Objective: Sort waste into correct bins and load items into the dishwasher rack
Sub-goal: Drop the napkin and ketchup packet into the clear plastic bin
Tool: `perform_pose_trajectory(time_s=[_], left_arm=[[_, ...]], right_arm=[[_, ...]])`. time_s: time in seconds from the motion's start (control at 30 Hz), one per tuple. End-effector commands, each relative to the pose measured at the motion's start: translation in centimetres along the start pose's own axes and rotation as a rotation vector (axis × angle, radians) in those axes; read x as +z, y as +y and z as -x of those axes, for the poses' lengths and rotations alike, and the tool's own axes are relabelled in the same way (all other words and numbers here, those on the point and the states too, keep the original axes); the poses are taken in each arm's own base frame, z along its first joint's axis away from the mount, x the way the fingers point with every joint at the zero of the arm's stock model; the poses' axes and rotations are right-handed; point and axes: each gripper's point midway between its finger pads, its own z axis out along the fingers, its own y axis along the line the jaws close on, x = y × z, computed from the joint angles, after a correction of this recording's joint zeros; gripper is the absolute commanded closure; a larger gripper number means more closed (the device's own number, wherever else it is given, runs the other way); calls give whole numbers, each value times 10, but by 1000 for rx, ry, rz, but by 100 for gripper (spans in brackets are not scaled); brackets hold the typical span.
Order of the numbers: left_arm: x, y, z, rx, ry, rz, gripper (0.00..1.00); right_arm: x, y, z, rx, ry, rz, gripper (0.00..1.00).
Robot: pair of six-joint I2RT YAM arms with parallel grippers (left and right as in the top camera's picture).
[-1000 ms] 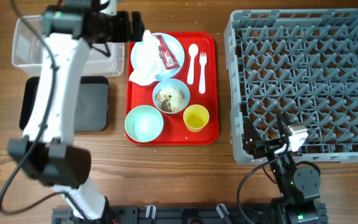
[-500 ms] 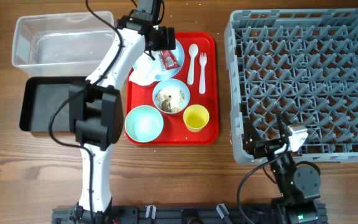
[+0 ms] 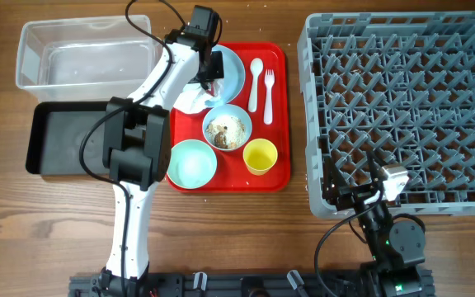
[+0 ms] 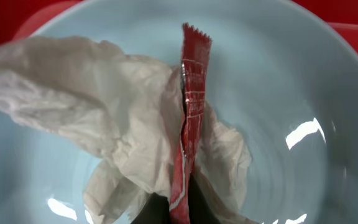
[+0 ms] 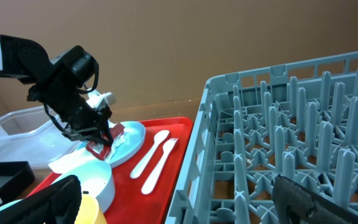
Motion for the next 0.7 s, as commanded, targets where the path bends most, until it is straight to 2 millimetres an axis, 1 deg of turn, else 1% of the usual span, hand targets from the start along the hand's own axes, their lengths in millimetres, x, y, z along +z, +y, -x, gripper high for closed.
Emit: perform_pose_trajectory(time_s=[0.0, 0.03, 0.07, 0.1, 0.13, 0.17, 0.2, 0.23, 0.27, 0.33, 0.37, 0.4, 0.43, 0.47, 0.5, 0.53, 0.57, 0.6, 0.63, 0.67], left_arm=[[-85, 2, 48, -37, -129, -56, 96], [-129, 8, 67, -57, -199, -71, 96], [-170, 19, 81, -100, -267, -81, 96], [-199, 30, 89, -120, -318, -86, 96], [-223, 47, 93, -147, -360, -76, 96], [-237, 70, 95, -188, -383, -45, 96], [-240, 91, 96, -240, -387, -6, 96], [-237, 117, 97, -286, -382, 34, 96], [-225, 146, 100, -344, -372, 62, 96], [-200, 181, 108, -404, -372, 92, 96], [-187, 193, 112, -422, -369, 102, 96], [-166, 209, 114, -442, -357, 116, 96], [-149, 219, 114, -455, -343, 126, 96], [-131, 226, 110, -465, -315, 136, 91], [-118, 231, 106, -470, -292, 143, 77], [-111, 232, 104, -473, -279, 147, 56], [-108, 234, 101, -474, -267, 150, 32], [-108, 233, 102, -467, -269, 150, 20], [-113, 233, 105, -467, -284, 147, 14], [-121, 232, 108, -466, -303, 144, 8]], right_arm=[[0, -2, 2, -17, -12, -11, 0], [0, -2, 2, -17, -12, -11, 0], [0, -2, 2, -17, -12, -11, 0], [0, -2, 2, -17, -12, -11, 0], [0, -2, 2, -17, -12, -11, 0], [0, -2, 2, -17, -12, -11, 0], [0, -2, 2, -17, -12, -11, 0], [0, -2, 2, -17, -12, -11, 0], [0, -2, 2, -17, -12, -11, 0], [0, -2, 2, -17, -12, -11, 0], [0, -2, 2, -17, -12, -11, 0], [0, -2, 2, -17, -12, -11, 0], [0, -2, 2, -17, -12, -11, 0], [0, -2, 2, -17, -12, -11, 0], [0, -2, 2, -17, -12, -11, 0], [0, -2, 2, -17, -12, -11, 0], [0, -2, 2, -17, -12, -11, 0], [0, -2, 2, -17, -12, -11, 0], [0, -2, 2, -17, -12, -11, 0], [0, -2, 2, -17, -12, -11, 0]])
